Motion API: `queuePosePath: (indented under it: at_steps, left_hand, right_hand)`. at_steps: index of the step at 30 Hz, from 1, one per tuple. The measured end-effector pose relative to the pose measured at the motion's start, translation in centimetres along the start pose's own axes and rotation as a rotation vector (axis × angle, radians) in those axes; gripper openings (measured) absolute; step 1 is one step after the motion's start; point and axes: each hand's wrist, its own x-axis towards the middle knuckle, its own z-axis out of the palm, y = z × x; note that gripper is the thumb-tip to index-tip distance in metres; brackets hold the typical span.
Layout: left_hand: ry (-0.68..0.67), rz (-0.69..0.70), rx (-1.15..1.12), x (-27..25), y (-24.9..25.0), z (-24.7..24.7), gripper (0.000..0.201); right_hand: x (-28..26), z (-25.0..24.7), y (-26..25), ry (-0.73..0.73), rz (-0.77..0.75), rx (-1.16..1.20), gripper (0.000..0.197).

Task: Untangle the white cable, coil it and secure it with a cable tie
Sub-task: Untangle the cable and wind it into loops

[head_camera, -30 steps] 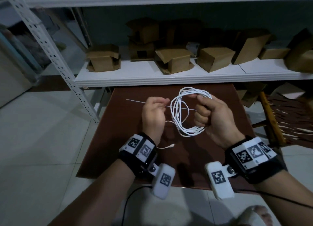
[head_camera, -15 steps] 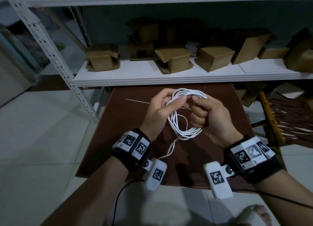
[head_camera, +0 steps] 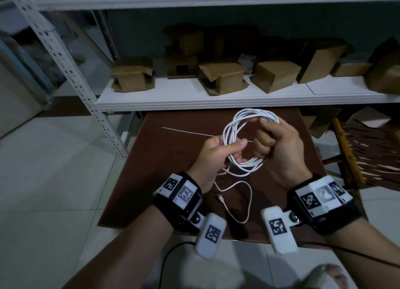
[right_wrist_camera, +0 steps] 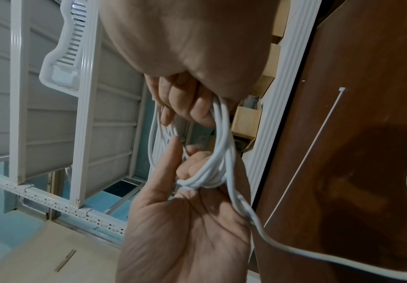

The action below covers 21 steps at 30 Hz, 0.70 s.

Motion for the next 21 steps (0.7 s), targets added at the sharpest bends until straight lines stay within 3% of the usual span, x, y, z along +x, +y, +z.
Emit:
queuePosePath:
  at_steps: [3,9,15,21]
  left_hand:
    - [-0.008,0.015,0.054,-0.1,-0.2,0.1,0.009]
    - [-0.020,0.015,0.082,-0.2,-0.6,-0.3,0.024]
    - [0.057,0.035,-0.334,0.0,0.2,0.1,0.031]
    - [0.064,-0.084,-0.704,0.0,1.0,-1.0,0.032]
  right_hand:
    - [0.1,-0.3,0.2,0.020,-0.016,0.033,0.031]
    - [0.1,-0.1,0.6,0.036,0.010,0.077,0.043]
    - [0.2,0.5,1.0,-0.010,0.041,0.100,0.040]
    - [0.2,1.5,1.2,-0.047,0.081,0.097,0.022]
